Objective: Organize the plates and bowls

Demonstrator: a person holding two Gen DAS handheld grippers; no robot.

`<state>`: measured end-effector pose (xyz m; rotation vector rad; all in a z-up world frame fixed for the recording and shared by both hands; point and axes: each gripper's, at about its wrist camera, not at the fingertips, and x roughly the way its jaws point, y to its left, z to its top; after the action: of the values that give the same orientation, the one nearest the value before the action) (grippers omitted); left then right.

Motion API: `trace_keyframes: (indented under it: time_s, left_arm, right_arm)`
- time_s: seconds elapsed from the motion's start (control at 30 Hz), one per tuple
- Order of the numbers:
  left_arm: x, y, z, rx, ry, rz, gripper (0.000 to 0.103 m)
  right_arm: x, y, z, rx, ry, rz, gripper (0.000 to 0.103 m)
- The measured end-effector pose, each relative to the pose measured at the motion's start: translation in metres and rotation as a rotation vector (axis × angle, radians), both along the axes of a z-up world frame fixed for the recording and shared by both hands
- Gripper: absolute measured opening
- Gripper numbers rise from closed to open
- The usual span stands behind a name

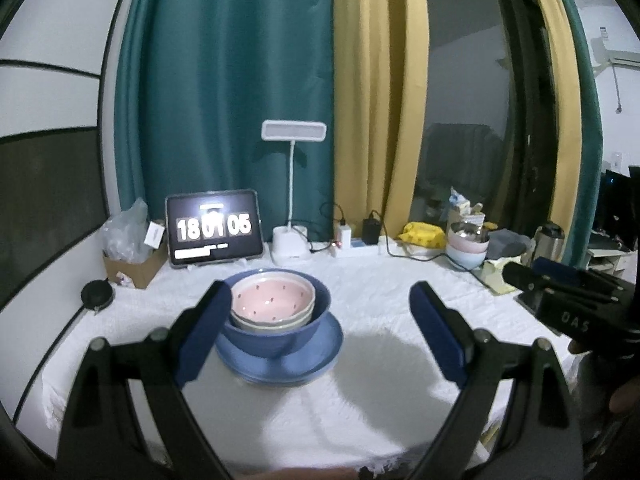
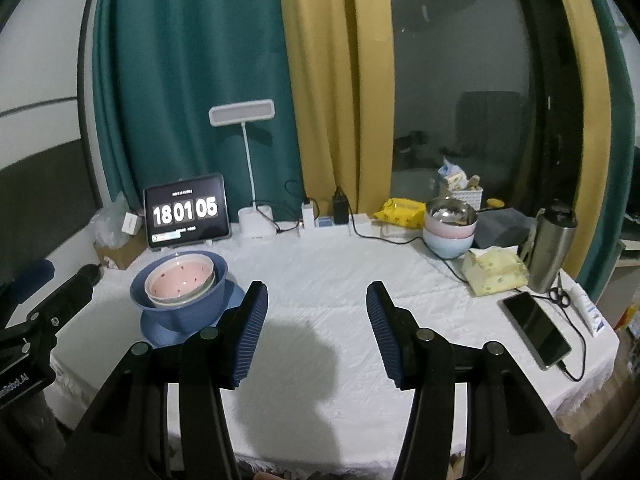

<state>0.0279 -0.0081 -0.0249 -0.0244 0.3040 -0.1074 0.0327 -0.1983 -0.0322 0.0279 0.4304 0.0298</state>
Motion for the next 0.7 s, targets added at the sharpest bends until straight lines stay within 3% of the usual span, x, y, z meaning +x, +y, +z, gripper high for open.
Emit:
trace_keyframes:
  time_s: [0.7]
  left_arm:
    - [-0.037, 0.0, 0.029, 0.016, -0.108, 0.005, 0.091]
  right_arm:
    - [-0.043, -0.009, 0.037, -0.007, -0.116, -0.019, 0.055]
